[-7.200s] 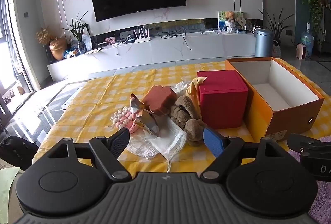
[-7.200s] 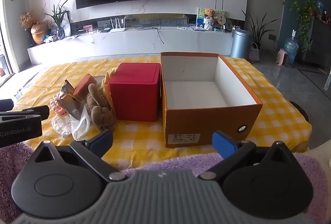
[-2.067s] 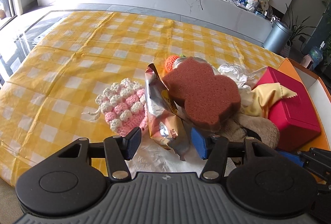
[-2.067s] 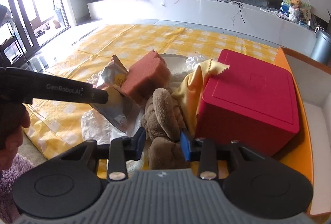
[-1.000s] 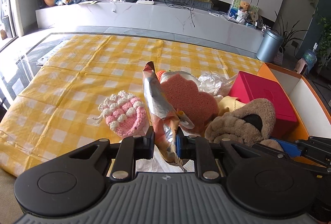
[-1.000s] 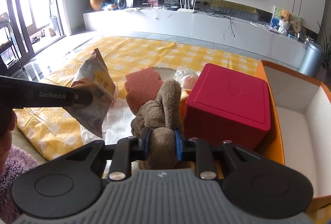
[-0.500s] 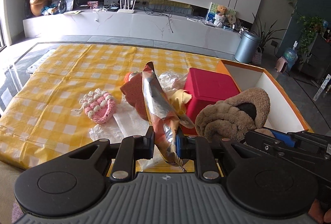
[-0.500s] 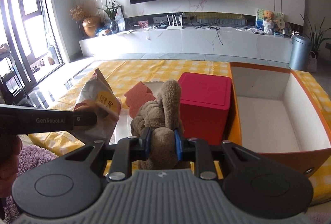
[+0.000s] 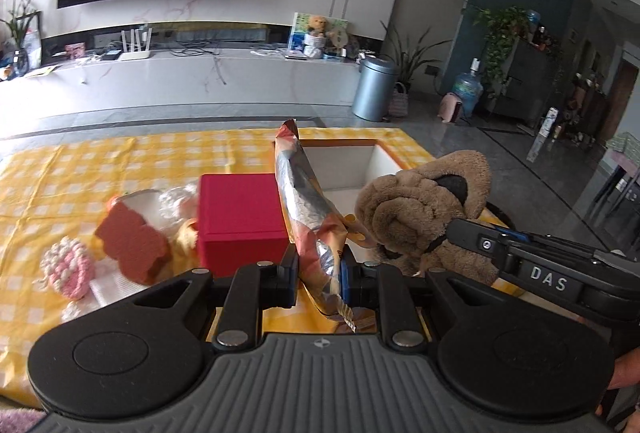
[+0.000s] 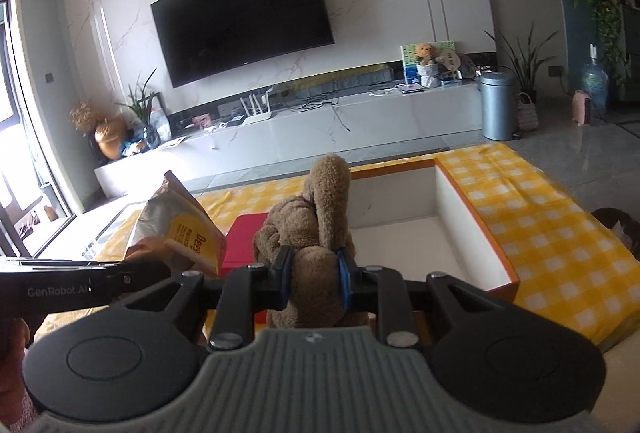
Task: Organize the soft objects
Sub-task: 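Carry the plush dog and snack bag into the orange box and release both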
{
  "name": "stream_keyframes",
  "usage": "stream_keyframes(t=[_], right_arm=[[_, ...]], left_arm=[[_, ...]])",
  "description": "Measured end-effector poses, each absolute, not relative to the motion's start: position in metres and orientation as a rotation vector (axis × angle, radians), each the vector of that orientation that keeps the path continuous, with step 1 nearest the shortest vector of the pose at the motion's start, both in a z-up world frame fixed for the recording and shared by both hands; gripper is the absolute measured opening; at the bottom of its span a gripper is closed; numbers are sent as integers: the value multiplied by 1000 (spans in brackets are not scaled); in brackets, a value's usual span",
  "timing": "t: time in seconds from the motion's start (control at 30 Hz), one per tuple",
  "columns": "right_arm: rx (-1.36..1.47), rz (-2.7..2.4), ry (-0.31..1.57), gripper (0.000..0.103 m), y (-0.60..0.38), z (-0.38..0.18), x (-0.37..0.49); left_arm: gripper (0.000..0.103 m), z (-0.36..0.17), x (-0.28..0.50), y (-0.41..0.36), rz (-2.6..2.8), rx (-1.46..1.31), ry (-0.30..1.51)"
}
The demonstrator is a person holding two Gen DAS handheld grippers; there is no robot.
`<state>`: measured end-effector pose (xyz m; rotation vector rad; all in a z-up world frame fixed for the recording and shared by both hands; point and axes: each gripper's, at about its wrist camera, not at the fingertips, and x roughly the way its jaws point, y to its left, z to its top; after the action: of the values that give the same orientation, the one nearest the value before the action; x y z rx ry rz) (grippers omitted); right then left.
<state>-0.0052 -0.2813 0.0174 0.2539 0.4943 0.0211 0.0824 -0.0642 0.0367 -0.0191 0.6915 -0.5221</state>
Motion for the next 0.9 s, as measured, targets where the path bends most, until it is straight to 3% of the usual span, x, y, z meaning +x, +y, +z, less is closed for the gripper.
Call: stream_keyframes(t=[0.4, 0.9], right_arm=[[289, -75, 560, 22, -340, -1, 53], [290, -53, 822, 22, -361, -66, 117]], left_arm=[[21, -1, 146, -167, -603, 108, 850], [21, -49, 177, -203, -553, 270, 995]])
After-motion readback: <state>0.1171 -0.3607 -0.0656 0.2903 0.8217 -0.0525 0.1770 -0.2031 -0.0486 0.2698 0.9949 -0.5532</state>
